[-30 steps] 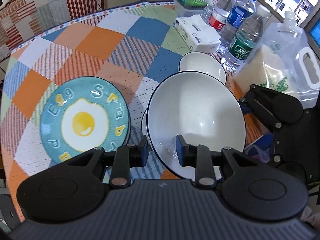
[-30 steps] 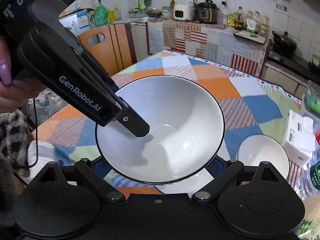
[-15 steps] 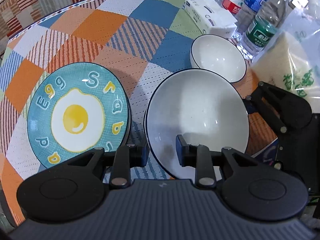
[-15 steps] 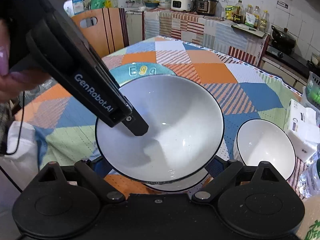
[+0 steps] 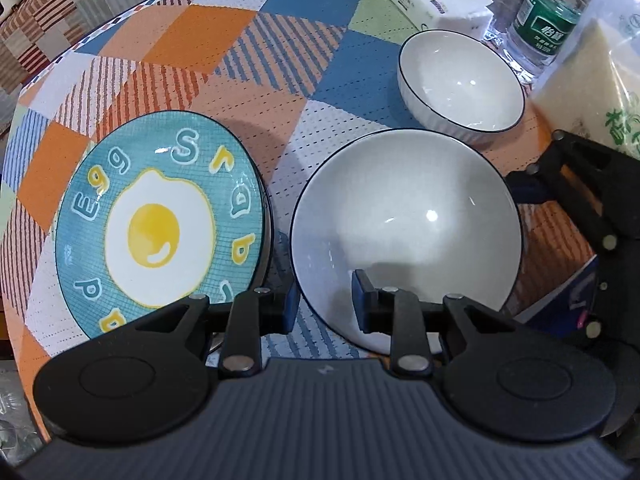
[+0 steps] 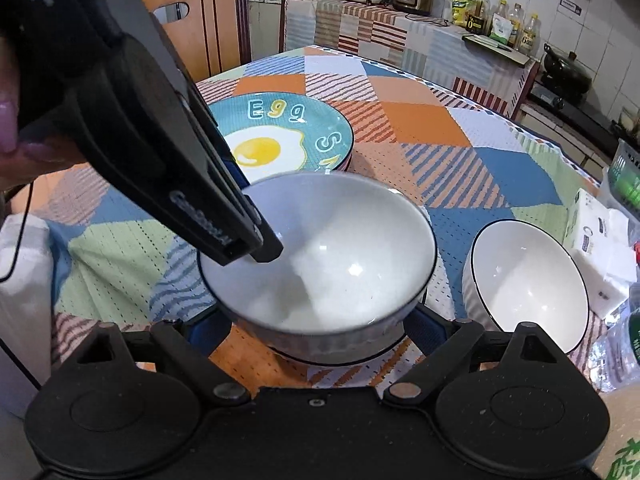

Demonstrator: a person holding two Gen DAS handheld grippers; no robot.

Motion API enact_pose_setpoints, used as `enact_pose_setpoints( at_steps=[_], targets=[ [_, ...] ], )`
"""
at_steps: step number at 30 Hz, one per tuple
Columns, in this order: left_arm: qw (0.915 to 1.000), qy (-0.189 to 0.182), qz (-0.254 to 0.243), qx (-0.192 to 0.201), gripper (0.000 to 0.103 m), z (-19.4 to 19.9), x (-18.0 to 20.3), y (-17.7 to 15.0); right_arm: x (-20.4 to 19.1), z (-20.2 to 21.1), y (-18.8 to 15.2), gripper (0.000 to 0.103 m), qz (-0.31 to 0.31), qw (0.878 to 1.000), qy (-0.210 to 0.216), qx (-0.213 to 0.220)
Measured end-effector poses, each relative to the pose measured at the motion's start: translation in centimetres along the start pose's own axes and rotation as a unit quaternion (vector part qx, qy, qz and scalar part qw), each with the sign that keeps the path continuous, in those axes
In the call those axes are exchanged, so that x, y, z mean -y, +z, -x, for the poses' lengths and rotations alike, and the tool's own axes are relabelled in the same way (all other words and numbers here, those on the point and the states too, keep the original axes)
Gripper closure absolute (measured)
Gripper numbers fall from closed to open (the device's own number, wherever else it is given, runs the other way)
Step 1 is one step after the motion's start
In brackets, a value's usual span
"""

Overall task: Organize plates and bowls
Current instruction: 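Lower the bowl into the first bowl and open the left gripper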

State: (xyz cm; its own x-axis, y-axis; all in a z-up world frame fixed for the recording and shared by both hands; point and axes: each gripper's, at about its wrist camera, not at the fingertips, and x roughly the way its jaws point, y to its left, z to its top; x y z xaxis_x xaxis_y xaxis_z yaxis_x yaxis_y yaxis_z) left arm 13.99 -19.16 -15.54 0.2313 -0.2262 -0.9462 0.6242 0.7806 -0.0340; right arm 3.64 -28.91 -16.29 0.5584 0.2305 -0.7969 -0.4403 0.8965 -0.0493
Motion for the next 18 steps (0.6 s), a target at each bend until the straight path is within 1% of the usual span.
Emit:
enact_pose_setpoints(
  at_steps=[1,3,5,7,11,14,18],
  targets=[
    [1.0,-0.005,0.003,-0.001,0.076,0.0,-0.1,-0.1,0.0,0.0,0.0,0.007,-0.001,1.0,-0.007,-0.001],
    [0.9999,-0.007,0.008,-0.001,0.077,-0.1,-0.2,-0.2,0.4,-0.1,0.0,0.005,-0.012,1.0,-0.007,-0.005],
    [0.9999,-0.009,0.009,0.001,0.077,0.0,-0.2,-0.3,0.9,0.0,-0.1,0.006,-0.026,1.0,-0.003,-0.006],
    [0.9998,-0.011,0.014,0.004,0.077,0.4,-0.3,-0.3,0.7,0.4,-0.2,0.006,-0.018,1.0,-0.008,-0.001],
    [0.9992,-0.021,0.025,0.024,0.076,2.4,-0.8,-0.2,0.2,2.6,-0.4,0.006,0.0,1.0,-0.017,0.013],
    [0.9987,-0.025,0.019,0.039,0.076,4.4,-0.7,-0.1,0.4,4.8,-0.5,0.006,-0.001,0.999,-0.028,0.03],
    [0.9975,-0.03,0.009,0.063,0.075,7.0,-0.4,0.1,1.0,7.3,-0.5,0.006,-0.009,0.997,-0.057,0.045]
  ],
)
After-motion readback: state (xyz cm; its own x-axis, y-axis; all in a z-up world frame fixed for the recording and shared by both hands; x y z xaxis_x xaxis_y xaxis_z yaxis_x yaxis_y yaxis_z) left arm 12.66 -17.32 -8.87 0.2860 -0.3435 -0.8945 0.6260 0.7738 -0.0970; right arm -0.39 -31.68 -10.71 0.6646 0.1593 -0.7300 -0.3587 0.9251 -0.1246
